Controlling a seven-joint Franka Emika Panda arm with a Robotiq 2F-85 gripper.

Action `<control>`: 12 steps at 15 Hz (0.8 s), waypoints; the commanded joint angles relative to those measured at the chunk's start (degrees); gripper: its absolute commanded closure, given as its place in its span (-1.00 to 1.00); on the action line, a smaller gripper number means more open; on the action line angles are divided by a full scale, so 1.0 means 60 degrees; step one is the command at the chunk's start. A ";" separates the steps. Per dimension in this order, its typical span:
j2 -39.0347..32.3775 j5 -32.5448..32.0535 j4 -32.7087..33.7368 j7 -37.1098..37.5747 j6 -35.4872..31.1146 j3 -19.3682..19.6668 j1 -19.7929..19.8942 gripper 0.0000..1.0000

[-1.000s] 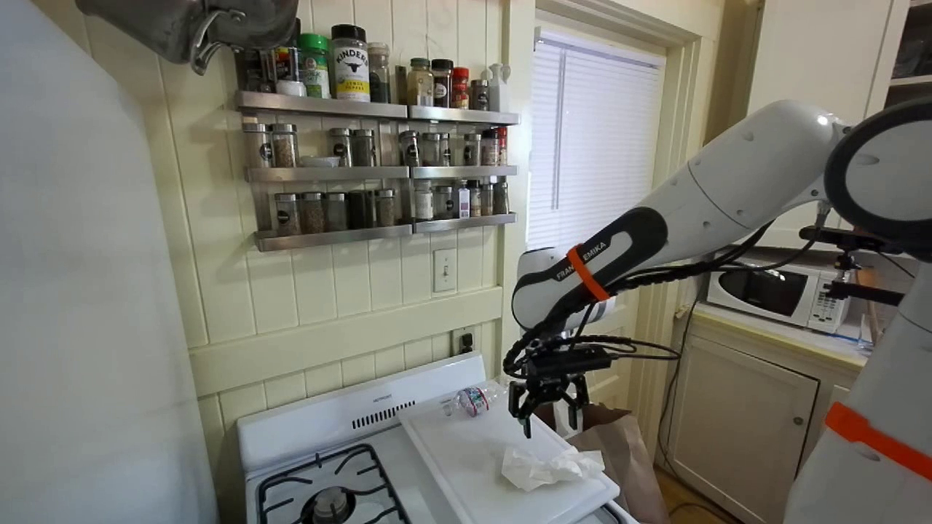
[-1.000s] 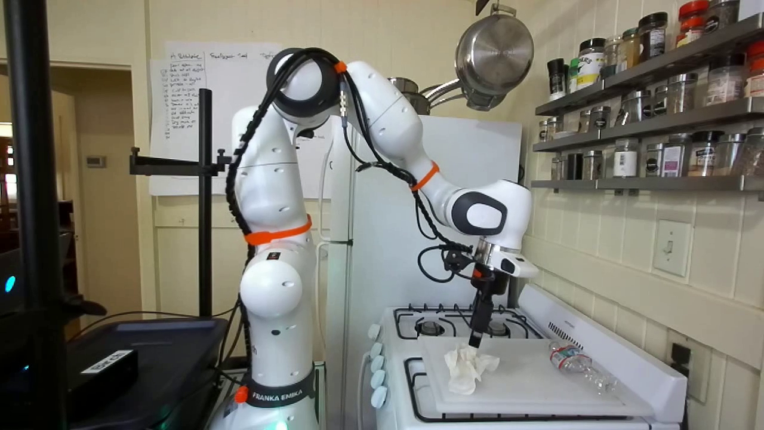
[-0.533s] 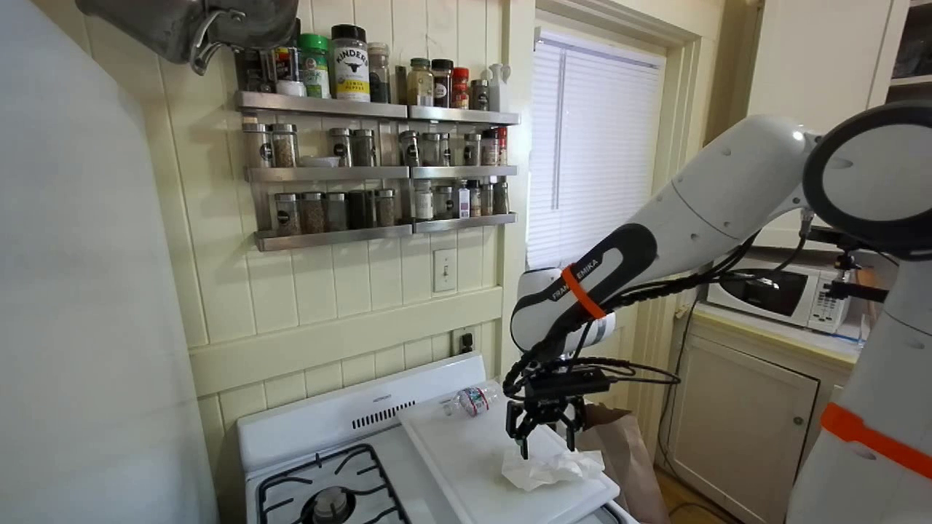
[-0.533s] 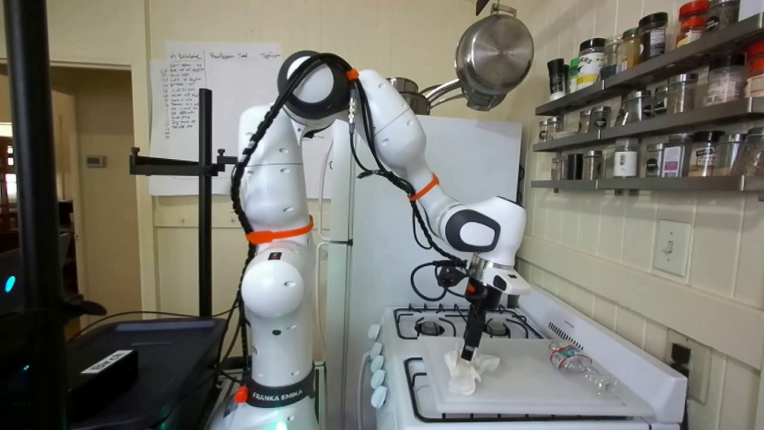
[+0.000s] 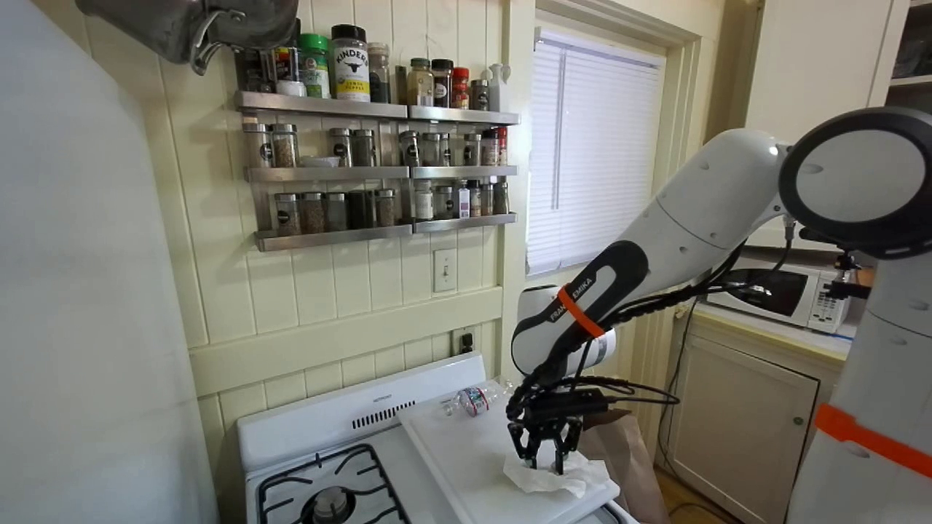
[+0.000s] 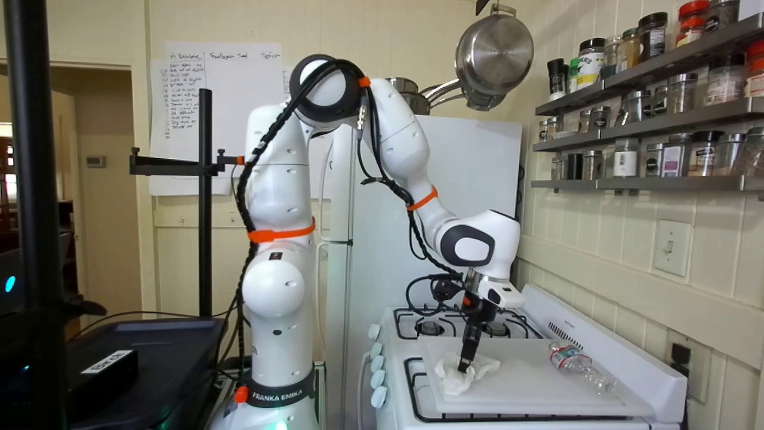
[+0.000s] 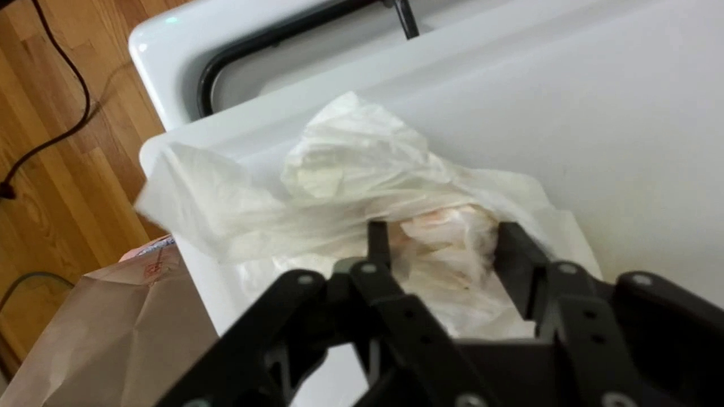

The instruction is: Move the napkin on the chopping board to the brown bag on the right

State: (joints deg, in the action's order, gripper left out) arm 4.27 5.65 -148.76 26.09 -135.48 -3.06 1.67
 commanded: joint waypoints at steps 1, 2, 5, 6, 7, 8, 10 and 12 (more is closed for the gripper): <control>-0.0040 -0.0047 -0.0169 0.0293 -0.0326 0.0040 -0.0127 0.61; -0.0013 -0.0072 -0.0172 0.0325 -0.0332 0.0043 -0.0131 0.74; 0.0180 -0.0186 -0.0158 0.0416 -0.0381 0.0075 -0.0091 1.00; 0.0298 -0.0210 -0.0123 0.0434 -0.0396 0.0109 -0.0057 1.00; 0.0395 -0.0216 -0.0090 0.0453 -0.0407 0.0144 -0.0024 1.00; 0.0538 -0.0271 -0.0068 0.0508 -0.0519 0.0189 0.0027 0.99; 0.0675 -0.0491 0.0037 0.0742 -0.0941 0.0270 0.0174 0.99; 0.0690 -0.0709 0.0246 0.1076 -0.1433 0.0352 0.0386 0.99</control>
State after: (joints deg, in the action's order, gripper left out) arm 7.02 3.89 -147.90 29.13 -140.67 -1.57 2.53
